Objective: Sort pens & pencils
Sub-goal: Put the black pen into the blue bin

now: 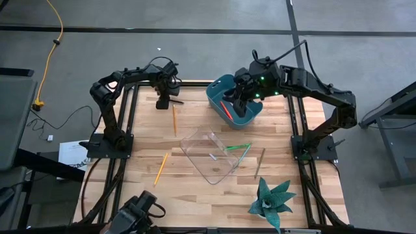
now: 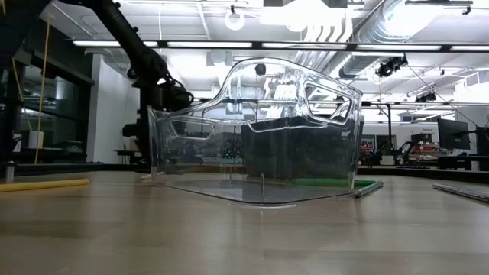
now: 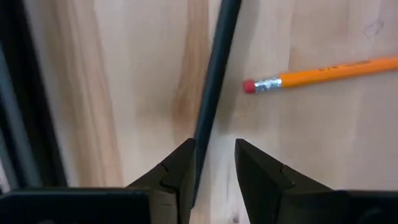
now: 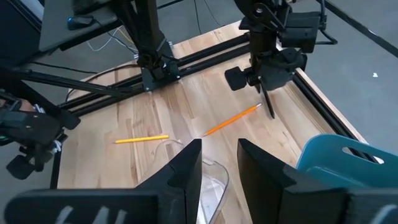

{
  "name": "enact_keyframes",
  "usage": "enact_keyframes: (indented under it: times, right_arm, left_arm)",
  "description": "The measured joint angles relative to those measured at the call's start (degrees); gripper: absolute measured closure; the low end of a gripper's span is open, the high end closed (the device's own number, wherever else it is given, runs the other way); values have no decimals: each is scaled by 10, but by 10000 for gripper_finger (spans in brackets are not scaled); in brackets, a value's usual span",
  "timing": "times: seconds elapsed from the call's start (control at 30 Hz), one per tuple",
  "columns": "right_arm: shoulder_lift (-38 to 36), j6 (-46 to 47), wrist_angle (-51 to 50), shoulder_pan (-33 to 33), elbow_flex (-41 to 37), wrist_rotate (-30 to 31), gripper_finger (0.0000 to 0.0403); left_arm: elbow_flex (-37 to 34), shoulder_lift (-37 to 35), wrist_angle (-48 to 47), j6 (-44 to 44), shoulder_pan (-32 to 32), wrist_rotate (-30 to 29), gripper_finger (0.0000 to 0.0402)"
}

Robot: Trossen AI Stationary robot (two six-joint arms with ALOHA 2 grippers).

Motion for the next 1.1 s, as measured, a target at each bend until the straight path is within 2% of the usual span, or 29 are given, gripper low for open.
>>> enact_keyframes:
  times: [0.83,1.03,1.1]
  right_arm:
    - [0,13,2,0,0,0,308]
    - [0,15,2,0,0,2,308]
    - [0,11,2,0,0,9,308]
  left_arm:
    - [0,12,41,-24,10,14,300]
    - [0,12,3,-52,30,50,300]
    - [-2,15,-15,-49,30,46,300]
